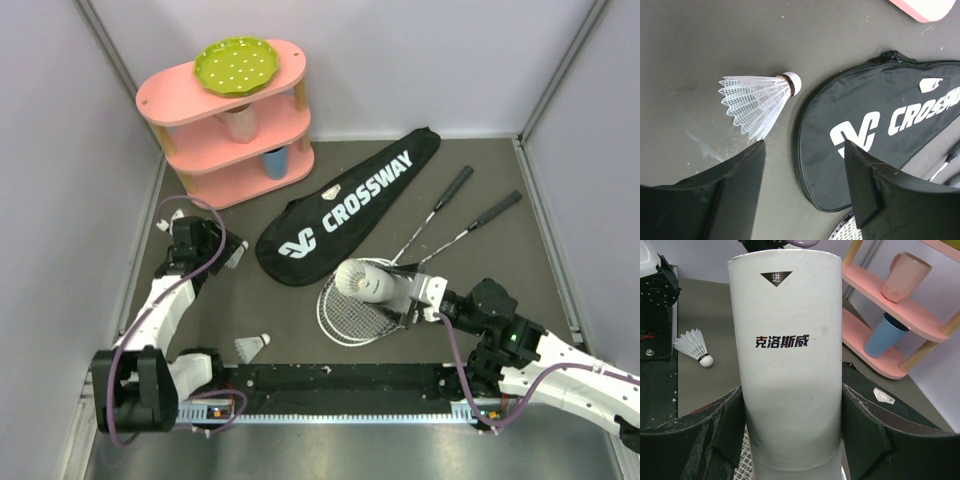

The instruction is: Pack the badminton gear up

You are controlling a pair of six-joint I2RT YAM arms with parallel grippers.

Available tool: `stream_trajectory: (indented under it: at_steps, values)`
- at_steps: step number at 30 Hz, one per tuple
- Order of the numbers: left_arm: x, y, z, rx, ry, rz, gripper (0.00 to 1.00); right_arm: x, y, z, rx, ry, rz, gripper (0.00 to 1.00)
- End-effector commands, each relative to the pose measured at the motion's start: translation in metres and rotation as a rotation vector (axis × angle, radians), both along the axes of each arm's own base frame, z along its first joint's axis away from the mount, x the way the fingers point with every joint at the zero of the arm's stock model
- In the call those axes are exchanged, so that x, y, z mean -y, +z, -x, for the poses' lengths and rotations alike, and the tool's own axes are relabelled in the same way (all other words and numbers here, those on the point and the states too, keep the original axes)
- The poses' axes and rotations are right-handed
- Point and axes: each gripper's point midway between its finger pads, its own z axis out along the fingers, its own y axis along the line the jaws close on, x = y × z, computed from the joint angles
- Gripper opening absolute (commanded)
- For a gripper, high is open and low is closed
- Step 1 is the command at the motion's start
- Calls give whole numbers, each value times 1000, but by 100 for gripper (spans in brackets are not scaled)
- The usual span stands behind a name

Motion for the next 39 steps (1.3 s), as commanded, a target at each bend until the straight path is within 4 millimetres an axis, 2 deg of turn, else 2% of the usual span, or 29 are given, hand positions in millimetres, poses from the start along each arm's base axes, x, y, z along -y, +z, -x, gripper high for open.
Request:
stream_trajectory:
  at_steps: [1, 3, 8, 13, 22, 23, 24, 27, 29, 30, 31, 34, 35, 39]
  values:
    - [4, 4, -22, 75, -2, 88, 66, 0, 17, 5, 24, 16, -55, 18]
    - [-3, -7, -19, 30, 49, 90, 64, 1, 17, 5, 22, 13, -56, 18]
    - [-7, -17, -13, 51, 97, 96, 65, 3, 18, 5, 25, 9, -59, 18]
    - [-10, -25, -20, 56, 106, 98, 65, 2, 16, 5, 20, 13, -55, 18]
    - [-21, -33, -41, 48, 104, 41, 41, 1, 18, 6, 6, 17, -60, 18]
    - [-19, -35, -41, 33, 90, 44, 29, 1, 18, 6, 6, 18, -60, 18]
    - [-16, -34, -42, 29, 70, 49, 23, 1, 18, 7, 4, 20, -60, 18]
    - [-1, -13, -44, 53, -33, 71, 8, 0, 14, 5, -2, 13, -48, 18]
    - [8, -3, -36, 60, -89, 86, 6, -1, 12, 4, -8, 12, -44, 18]
    - [13, 13, -30, 97, -122, 90, 6, -2, 9, 3, -13, 9, -36, 18]
    - [18, 19, -25, 120, -168, 81, 5, -3, 8, 2, -15, 9, -32, 18]
    - [52, 60, -2, 221, -399, 97, 2, -5, 6, -1, -16, -1, -20, 18]
    - [67, 71, 10, 238, -500, 117, 0, -6, 7, -2, -12, -3, -19, 18]
    - [103, 118, 62, 282, -768, 56, 0, -8, 6, -8, 2, -22, 2, 18]
